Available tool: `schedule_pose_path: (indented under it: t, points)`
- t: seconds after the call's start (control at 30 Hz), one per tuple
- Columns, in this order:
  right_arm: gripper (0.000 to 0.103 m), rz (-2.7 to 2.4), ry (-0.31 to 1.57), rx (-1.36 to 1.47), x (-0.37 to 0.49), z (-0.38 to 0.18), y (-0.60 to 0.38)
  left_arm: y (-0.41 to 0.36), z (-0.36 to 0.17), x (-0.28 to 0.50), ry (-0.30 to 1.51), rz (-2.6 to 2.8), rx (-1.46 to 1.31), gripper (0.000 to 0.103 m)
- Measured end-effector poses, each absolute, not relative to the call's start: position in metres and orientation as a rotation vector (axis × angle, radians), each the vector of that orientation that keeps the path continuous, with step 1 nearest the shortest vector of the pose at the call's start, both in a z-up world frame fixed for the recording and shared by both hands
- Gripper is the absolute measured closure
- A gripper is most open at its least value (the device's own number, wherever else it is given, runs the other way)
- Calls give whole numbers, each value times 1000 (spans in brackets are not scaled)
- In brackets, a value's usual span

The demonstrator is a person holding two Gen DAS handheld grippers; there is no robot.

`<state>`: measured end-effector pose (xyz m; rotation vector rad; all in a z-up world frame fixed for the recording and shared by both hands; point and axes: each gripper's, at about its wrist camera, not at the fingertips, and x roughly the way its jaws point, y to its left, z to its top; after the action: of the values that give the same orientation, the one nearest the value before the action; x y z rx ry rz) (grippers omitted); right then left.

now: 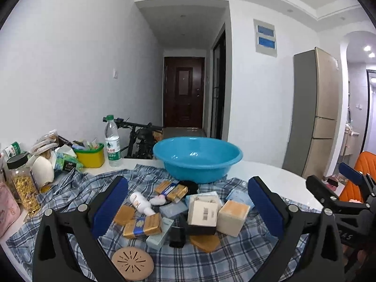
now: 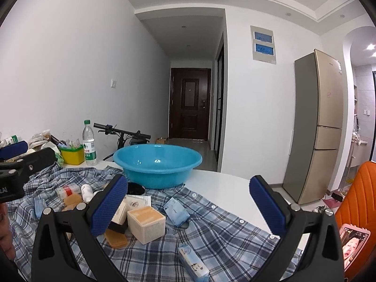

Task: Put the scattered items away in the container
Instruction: 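Move both tools toward the cluttered items on the plaid shirt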

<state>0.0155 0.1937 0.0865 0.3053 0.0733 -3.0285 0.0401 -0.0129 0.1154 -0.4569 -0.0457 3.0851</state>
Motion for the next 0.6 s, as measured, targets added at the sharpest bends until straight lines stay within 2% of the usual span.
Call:
schedule_pose_path:
  t: [0.2, 0.6]
  points:
    - [0, -2957, -64, 382, 10, 80, 203, -16, 105, 36, -63, 3094, -517, 0]
    - [0, -2958, -62, 464, 0, 61, 205, -20, 87, 30, -56, 3081, -575, 0]
